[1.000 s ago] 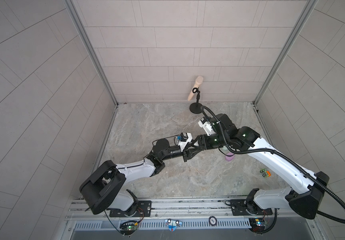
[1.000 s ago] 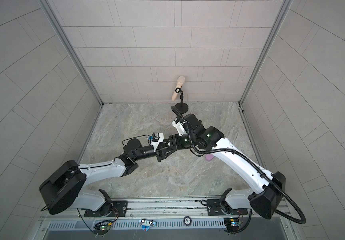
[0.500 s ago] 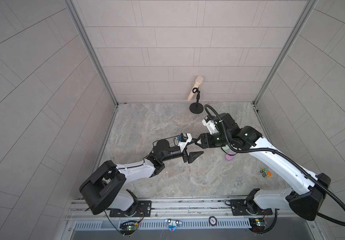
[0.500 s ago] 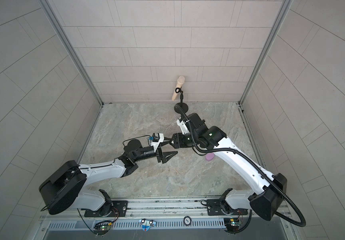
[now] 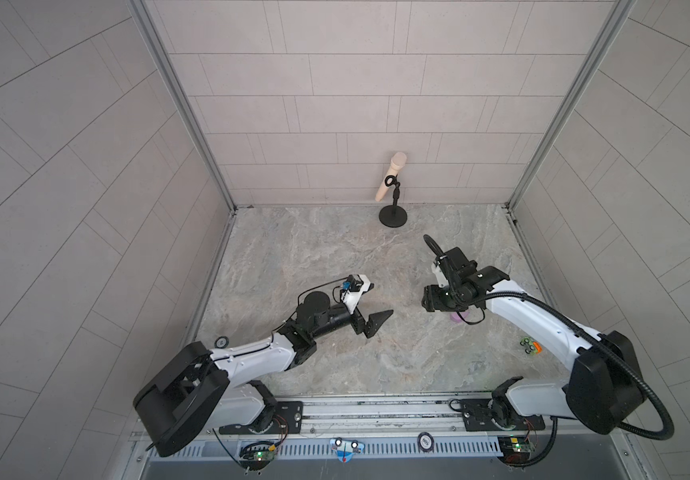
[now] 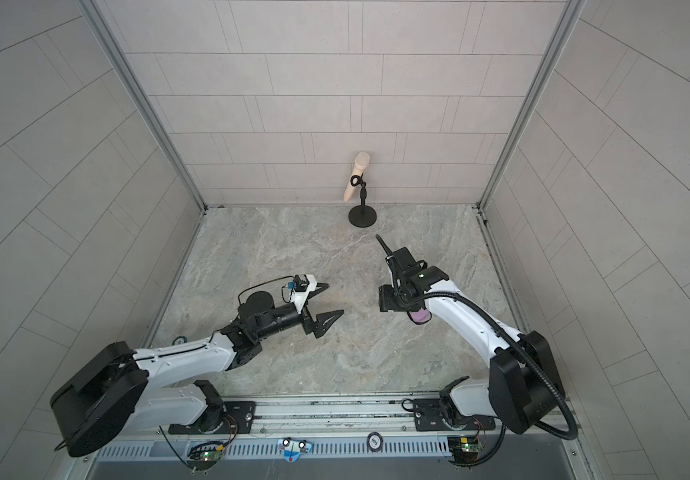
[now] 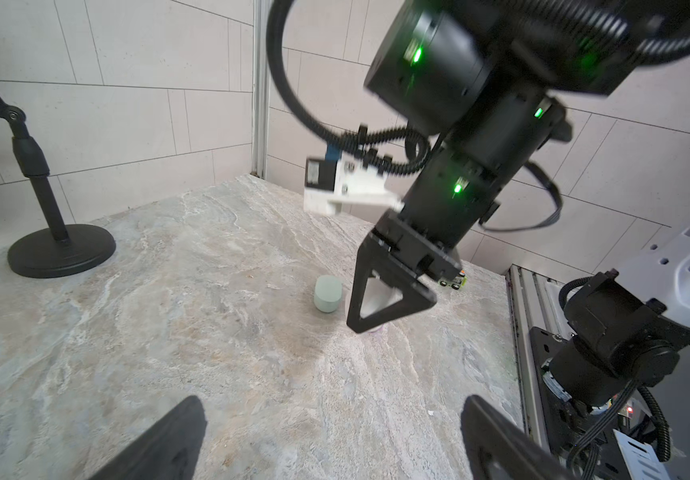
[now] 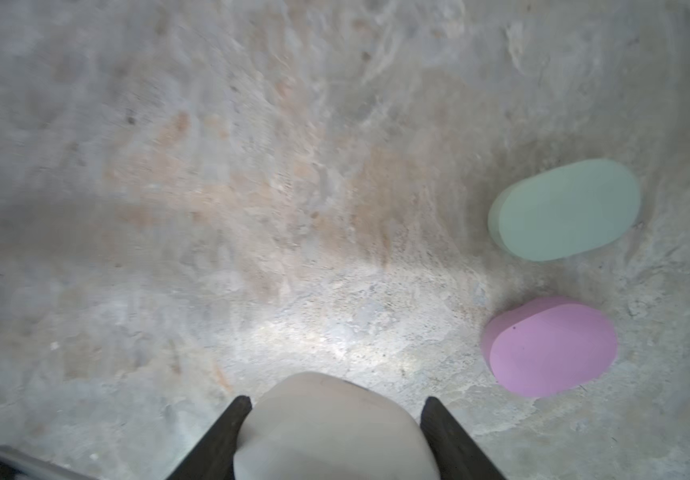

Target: Insert the wireless bluetooth earbuds into the charging case

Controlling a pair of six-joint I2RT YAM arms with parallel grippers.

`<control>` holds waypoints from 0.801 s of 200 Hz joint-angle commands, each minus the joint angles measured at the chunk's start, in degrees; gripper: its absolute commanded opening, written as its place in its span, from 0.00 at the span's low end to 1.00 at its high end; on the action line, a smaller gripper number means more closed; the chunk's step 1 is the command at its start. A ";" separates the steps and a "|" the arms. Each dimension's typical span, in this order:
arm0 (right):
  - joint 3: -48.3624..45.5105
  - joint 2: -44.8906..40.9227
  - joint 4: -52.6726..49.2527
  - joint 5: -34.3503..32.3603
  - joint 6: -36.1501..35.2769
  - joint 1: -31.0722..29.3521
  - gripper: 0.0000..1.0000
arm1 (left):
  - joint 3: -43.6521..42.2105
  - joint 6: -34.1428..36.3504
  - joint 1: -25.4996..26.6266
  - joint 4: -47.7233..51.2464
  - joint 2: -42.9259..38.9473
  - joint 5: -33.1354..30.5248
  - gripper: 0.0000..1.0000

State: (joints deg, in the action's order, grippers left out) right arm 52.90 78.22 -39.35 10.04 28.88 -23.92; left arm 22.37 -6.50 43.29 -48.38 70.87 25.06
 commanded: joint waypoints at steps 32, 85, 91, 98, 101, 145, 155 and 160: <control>-7.21 4.32 8.90 -7.46 0.37 0.54 0.47 | -0.66 1.48 0.31 3.37 -2.39 -2.45 1.00; -10.29 7.12 11.44 -8.72 1.37 0.61 0.56 | -0.58 1.30 0.18 3.79 -2.58 -4.81 1.00; -10.35 7.43 11.55 -8.59 1.40 0.59 0.59 | -0.40 1.39 0.21 3.98 -2.71 -5.15 1.00; -10.40 7.64 11.67 -8.34 1.42 0.57 0.62 | -0.32 1.48 0.18 4.46 -2.92 -5.56 1.00; -10.48 7.73 11.67 -8.25 1.48 0.62 0.64 | -0.25 1.49 0.21 4.58 -3.05 -5.75 1.00; -9.43 4.71 9.20 -7.85 0.90 0.58 0.85 | 0.83 1.86 -0.60 10.73 -5.83 -12.33 1.00; -8.59 3.58 8.09 -7.93 0.47 0.68 0.88 | 0.91 1.94 -1.13 12.18 -6.76 -14.64 1.00; -8.08 2.87 7.47 -7.85 0.19 0.64 0.89 | 0.93 1.74 -1.54 13.03 -7.39 -16.02 1.00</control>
State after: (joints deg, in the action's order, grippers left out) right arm 43.03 84.42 -28.40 3.33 29.71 -23.55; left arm 22.26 -5.41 42.98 -39.57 66.08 15.14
